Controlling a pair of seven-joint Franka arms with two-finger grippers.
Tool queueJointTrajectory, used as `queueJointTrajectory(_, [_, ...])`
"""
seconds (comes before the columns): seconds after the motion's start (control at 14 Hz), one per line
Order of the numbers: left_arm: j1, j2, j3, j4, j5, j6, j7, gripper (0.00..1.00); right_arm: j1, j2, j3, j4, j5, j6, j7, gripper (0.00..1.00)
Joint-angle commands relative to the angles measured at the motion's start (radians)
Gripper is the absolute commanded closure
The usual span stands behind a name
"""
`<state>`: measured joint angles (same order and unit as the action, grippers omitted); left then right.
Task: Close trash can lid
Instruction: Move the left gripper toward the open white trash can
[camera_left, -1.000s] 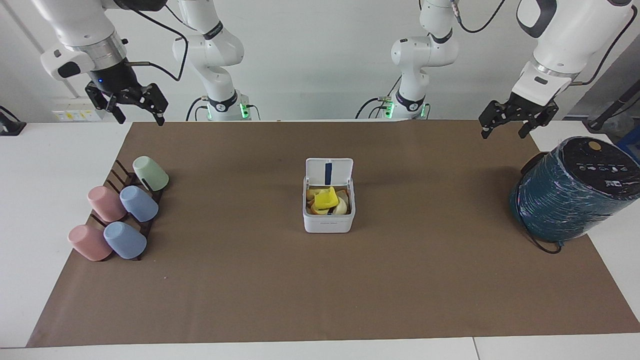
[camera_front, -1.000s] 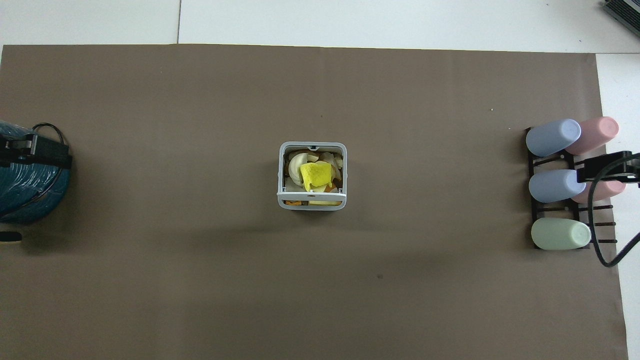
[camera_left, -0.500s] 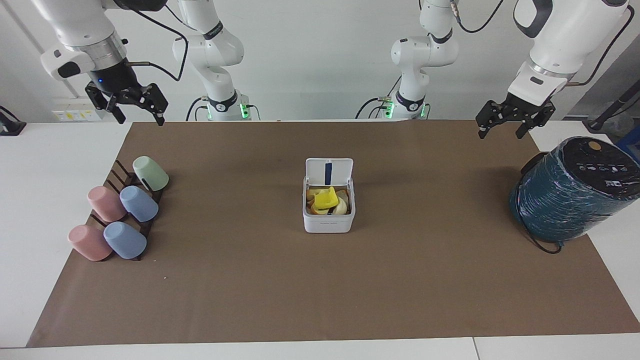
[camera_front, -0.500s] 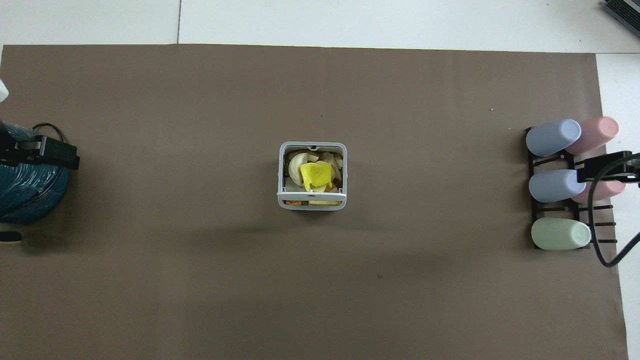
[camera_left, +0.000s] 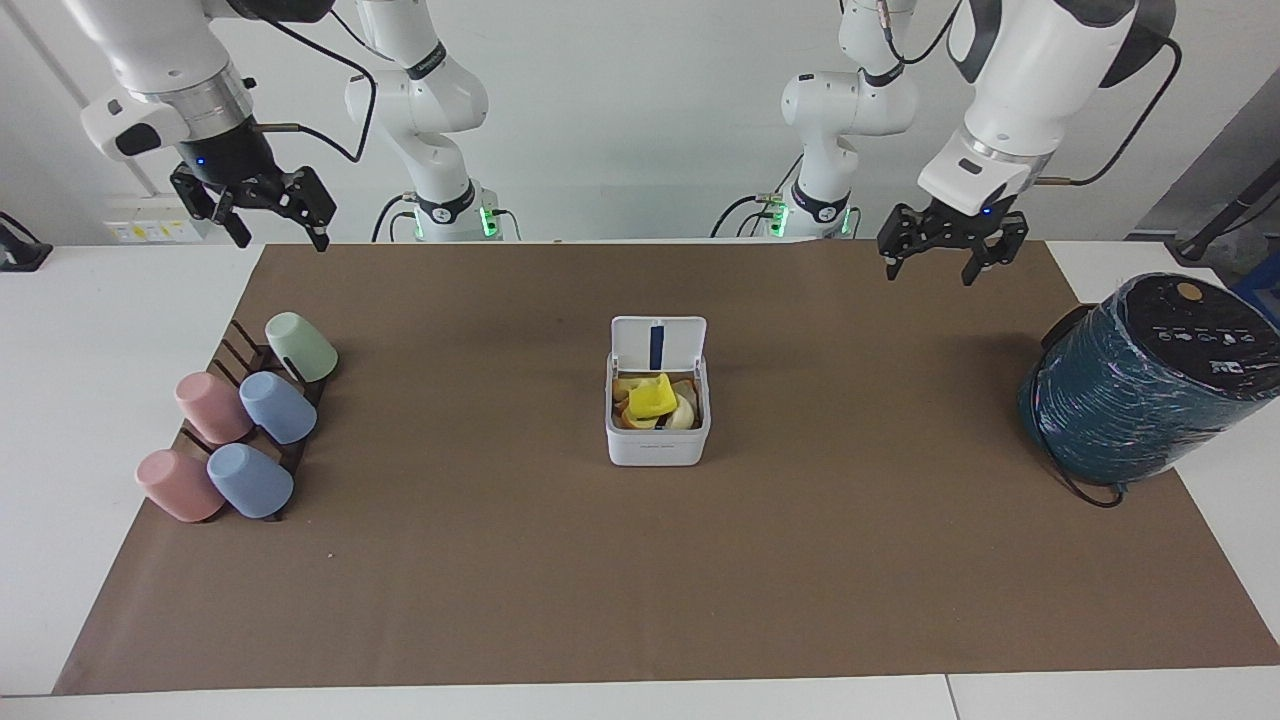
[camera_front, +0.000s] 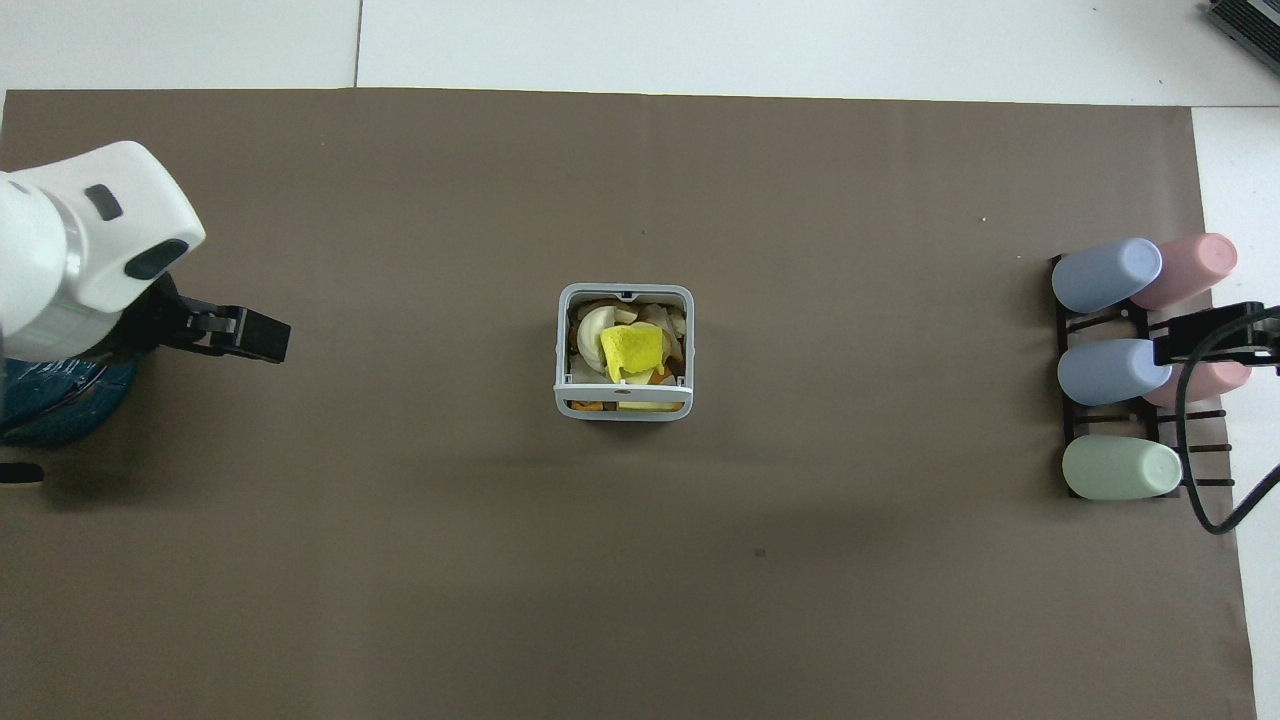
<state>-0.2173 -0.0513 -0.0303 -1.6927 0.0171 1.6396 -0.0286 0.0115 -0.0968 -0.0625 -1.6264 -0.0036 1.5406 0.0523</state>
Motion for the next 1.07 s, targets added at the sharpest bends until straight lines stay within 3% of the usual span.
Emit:
queueJointTrajectory(0.0, [-0.091, -0.091, 0.01, -0.154, 0.023, 0.103, -0.071, 0.0, 0.001, -0.014, 0.0, -0.018, 0.007, 0.0, -0.011, 0.0])
queueJointTrajectory(0.21, [-0.209, -0.105, 0.009, -0.2, 0.023, 0.149, -0.18, 0.0, 0.001, -0.015, 0.0, -0.018, 0.007, 0.0, -0.014, 0.0])
queueJointTrajectory(0.29, [-0.255, -0.104, 0.009, -0.206, 0.021, 0.152, -0.244, 0.18, 0.001, -0.014, 0.0, -0.018, 0.007, 0.0, -0.014, 0.0])
queueJointTrajectory(0.36, [-0.298, -0.104, 0.009, -0.218, 0.021, 0.154, -0.337, 0.6, -0.001, -0.014, 0.0, -0.018, 0.007, 0.0, -0.014, 0.0])
queueJointTrajectory(0.43, [-0.344, -0.101, 0.007, -0.228, 0.02, 0.172, -0.408, 0.89, 0.001, -0.014, 0.0, -0.018, 0.007, 0.0, -0.014, 0.0])
queueJointTrajectory(0.5, [-0.376, -0.093, 0.007, -0.238, 0.02, 0.213, -0.45, 1.0, -0.001, -0.015, 0.0, -0.018, 0.007, 0.0, -0.014, 0.0])
queueJointTrajectory(0.79, [-0.47, -0.029, 0.006, -0.254, 0.01, 0.386, -0.562, 1.0, -0.001, -0.014, 0.0, -0.018, 0.007, 0.0, -0.015, 0.0])
queueJointTrajectory(1.0, [-0.482, 0.027, 0.007, -0.254, 0.01, 0.524, -0.6, 1.0, -0.001, -0.015, 0.0, -0.018, 0.007, 0.0, -0.015, 0.0])
